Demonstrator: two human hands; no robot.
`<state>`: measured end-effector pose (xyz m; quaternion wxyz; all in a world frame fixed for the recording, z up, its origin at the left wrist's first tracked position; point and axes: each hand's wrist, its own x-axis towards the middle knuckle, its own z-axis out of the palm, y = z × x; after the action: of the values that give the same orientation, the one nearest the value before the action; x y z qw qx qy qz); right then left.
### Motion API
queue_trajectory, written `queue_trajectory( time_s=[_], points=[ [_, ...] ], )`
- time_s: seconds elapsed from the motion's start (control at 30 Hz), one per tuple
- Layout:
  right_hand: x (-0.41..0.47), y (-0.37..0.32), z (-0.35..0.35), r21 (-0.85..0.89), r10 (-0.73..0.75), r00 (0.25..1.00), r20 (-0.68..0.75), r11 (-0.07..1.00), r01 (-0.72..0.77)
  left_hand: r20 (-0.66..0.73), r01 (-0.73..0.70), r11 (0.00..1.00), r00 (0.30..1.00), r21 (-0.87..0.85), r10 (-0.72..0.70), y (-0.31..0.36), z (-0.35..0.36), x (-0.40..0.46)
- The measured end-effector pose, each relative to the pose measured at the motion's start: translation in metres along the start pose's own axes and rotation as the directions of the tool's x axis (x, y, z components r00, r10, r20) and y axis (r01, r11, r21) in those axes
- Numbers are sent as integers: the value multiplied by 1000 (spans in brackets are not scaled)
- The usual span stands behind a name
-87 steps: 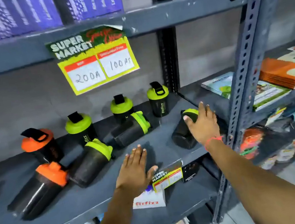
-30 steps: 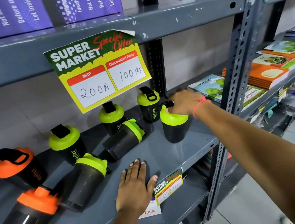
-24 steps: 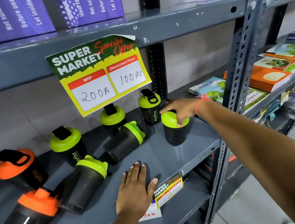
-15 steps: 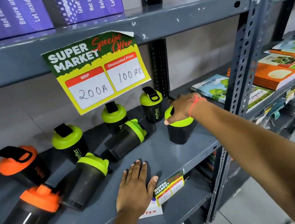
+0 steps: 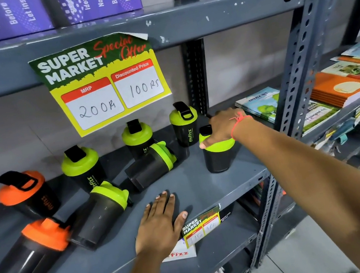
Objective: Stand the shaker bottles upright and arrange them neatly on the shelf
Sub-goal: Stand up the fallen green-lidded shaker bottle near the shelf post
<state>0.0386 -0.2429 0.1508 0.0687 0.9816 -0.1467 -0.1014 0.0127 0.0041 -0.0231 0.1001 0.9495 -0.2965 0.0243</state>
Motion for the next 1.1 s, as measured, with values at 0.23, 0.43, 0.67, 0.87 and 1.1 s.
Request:
queue_trajectory(
  time_s=[0.23, 0.43, 0.67, 0.87, 1.1],
  points=[
    [-2, 11, -10, 64, -174, 978, 118, 984, 168, -7, 12, 1000, 1000, 6, -12, -1, 1, 1],
    [2, 11, 1, 74, -87, 996, 23, 994, 85, 2, 16, 1000, 1000, 1, -16, 0, 0, 0],
    [6, 24, -3, 288, -173, 977, 127, 949, 130, 6, 36, 999, 999, -1, -36, 2, -2, -1],
    [7, 20, 3, 269, -149, 987, 53, 954, 129, -2, 42, 999, 999, -1, -42, 2, -1, -1],
    [-4, 18, -6, 308, -118, 991, -59, 942, 130, 31, 55, 997, 998, -46, -54, 3, -6, -3]
  ],
)
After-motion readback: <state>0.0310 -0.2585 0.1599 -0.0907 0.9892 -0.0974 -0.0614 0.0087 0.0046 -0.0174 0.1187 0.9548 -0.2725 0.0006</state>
